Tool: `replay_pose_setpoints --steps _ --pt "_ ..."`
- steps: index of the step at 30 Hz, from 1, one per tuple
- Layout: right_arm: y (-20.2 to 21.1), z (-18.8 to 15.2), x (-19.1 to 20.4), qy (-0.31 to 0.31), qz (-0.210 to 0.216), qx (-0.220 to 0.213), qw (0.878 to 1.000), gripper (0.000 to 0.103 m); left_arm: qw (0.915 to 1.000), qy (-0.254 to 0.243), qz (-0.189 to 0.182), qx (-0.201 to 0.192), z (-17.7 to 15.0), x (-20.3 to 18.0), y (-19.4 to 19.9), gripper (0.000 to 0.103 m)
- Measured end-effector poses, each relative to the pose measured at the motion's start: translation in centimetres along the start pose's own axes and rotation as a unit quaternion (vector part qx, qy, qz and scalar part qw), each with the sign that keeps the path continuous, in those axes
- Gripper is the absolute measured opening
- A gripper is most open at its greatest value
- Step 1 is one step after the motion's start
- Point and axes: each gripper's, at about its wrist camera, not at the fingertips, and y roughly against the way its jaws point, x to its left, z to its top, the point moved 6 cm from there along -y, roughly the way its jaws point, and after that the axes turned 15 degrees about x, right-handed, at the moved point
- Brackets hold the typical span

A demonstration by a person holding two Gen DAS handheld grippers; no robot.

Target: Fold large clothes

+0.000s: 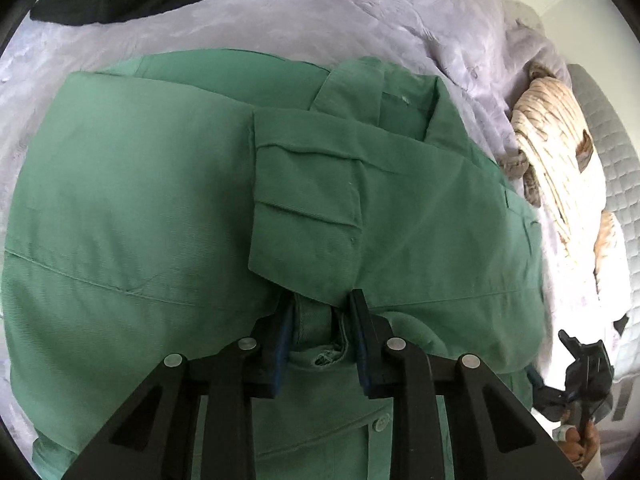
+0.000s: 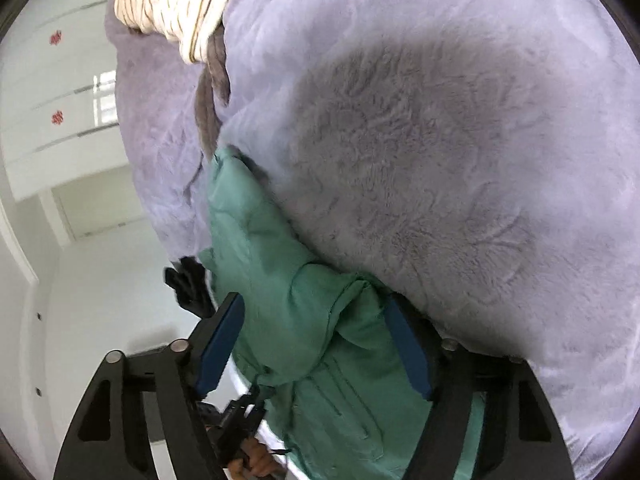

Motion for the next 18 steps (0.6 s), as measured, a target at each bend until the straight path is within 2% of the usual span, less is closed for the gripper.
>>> replay_pose_setpoints --steps 1,2,3,4,6,9,13,14,16,18 --pt "-0.1 0.2 0.0 0.003 -0.012 0.001 1.0 0.051 1.0 0.003 -0.001 0.0 0.1 0.0 0.1 0.029" --pt "-0.1 0.5 -0.2 0.003 -0.026 0.0 1.0 0.009 1.0 0.005 -0.004 -0.004 0.1 -0.1 0.5 0.029" --pt "-0.1 0.6 -0.5 0.001 -0.052 0.002 0.999 0.009 0.9999 0.003 -0.005 -0.015 0.1 -0.2 1.4 0.029" --pt "0.1 0.7 -0.5 0.005 -0.059 0.003 0.998 0.009 0.9997 0.0 -0.001 -0.024 -0.2 0.2 2.2 0.029" --pt "0.7 0.7 -0.3 0.028 -0.093 -0.001 0.995 0.009 0.999 -0.003 0.029 -0.035 -0.5 1.0 3.1 0.029" --pt "0.6 0.5 -0.7 0.037 -0.129 0.005 0.991 0.008 0.9972 0.029 0.068 -0.01 -1.3 4.3 2.8 0.029" --pt "0.5 0.5 -0.4 0.041 -0.151 0.007 0.988 0.009 0.9956 0.039 0.083 -0.018 -2.0 5.9 4.3 0.032" --pt "0.6 0.3 0.0 0.048 -0.161 0.005 0.986 0.01 0.9948 0.038 0.092 -0.021 -2.0 6.0 4.7 0.058" --pt "1.1 -0.1 1.3 0.076 -0.172 -0.001 0.982 0.014 0.9924 0.035 0.109 -0.046 -2.2 5.8 5.7 0.09" --pt "1.5 -0.3 3.2 0.123 -0.183 -0.006 0.975 0.019 0.9922 0.012 0.105 -0.067 -2.1 4.8 6.4 0.09"
